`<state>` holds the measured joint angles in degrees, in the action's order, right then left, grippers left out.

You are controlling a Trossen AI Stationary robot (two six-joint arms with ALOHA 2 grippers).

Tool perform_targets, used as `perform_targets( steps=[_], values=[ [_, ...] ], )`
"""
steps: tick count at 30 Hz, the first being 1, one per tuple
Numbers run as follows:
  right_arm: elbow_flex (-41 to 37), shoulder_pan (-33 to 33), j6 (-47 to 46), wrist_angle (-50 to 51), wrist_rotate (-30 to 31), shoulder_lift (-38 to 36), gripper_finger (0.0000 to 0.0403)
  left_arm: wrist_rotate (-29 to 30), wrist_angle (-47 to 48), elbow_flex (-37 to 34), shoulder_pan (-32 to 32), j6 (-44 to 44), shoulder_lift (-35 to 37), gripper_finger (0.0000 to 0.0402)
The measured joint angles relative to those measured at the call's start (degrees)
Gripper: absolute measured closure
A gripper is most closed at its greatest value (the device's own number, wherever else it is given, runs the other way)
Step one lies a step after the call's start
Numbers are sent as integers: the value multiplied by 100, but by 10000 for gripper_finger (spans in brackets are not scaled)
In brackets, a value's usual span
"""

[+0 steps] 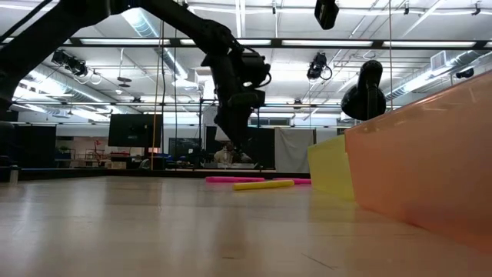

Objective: Pick & Place Markers
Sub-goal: Put the left pink pen into the yellow bin

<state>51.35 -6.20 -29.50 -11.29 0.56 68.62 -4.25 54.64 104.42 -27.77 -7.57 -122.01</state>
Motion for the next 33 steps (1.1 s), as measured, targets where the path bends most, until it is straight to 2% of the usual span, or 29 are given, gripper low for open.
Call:
perform_targets(
  steps=[18, 25, 33],
  values=[
    [0, -2, -1, -21, 0, 0, 277, -211, -80, 4, -32, 396, -914, 163],
    [0, -2, -2, -29, 0, 0, 277, 200, -138, 26, 18, 380, -908, 164],
    [0, -1, -1, -52, 0, 0, 277, 73, 305, 26, -12, 321, -908, 164]
  ],
)
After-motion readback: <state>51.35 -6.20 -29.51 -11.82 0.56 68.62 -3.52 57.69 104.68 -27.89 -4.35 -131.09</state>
